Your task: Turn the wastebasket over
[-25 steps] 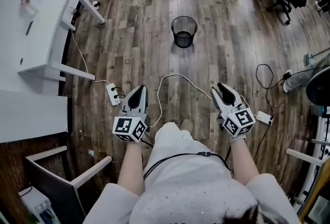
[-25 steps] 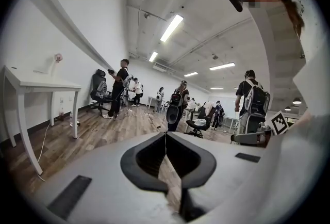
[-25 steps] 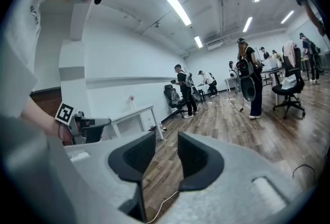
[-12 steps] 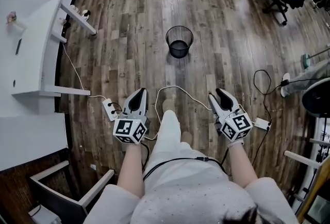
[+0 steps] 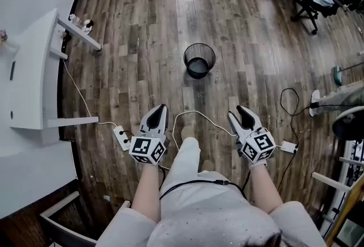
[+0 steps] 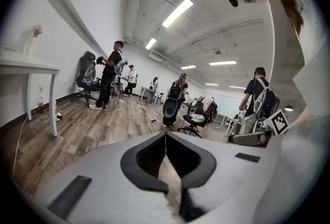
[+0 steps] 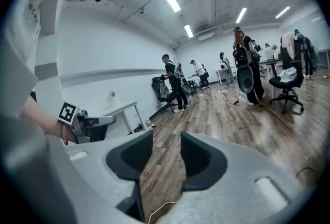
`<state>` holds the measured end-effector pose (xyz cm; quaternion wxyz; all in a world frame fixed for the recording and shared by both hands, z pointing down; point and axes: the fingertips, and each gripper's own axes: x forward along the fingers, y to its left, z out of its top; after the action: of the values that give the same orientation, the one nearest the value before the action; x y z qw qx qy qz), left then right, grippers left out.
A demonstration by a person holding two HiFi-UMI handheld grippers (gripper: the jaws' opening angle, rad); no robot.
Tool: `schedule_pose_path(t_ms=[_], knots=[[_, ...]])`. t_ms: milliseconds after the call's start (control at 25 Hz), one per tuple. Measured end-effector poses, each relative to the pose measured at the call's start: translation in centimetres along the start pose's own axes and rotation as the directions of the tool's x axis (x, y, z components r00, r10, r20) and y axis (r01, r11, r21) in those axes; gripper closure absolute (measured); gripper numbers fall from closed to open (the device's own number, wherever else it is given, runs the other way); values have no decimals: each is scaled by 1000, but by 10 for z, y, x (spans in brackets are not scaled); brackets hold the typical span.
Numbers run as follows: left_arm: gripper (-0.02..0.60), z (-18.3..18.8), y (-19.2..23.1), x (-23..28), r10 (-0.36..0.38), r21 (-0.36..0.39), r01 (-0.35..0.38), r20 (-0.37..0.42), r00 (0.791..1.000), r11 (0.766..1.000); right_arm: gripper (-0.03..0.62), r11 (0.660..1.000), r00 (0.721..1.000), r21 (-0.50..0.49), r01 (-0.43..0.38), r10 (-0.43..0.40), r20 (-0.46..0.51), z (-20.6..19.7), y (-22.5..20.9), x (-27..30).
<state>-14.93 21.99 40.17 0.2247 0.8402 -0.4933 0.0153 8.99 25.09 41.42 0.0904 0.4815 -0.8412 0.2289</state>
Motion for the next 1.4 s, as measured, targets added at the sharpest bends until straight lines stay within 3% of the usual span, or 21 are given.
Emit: schedule_pose_path(t_ms=[320,680,1120,1400], knots=[[581,3,39,58,-29,-10,29,-56,998,1000,433,995,997,66,70,-70,11,10,-29,47],[578,-10,49,117,-59,-34,56,-104,993,998,433,989,995,112,102,-101,-13,0,-73,75],[577,10,93,213,40,-68,-50,-140,989,996,428,991,996,123,51,-41,-82,32,-155,173],[577,-6,103,293,58,-91,-77,-201,978,993,428,993,987,120,-18,37,-158,33,-198,236]])
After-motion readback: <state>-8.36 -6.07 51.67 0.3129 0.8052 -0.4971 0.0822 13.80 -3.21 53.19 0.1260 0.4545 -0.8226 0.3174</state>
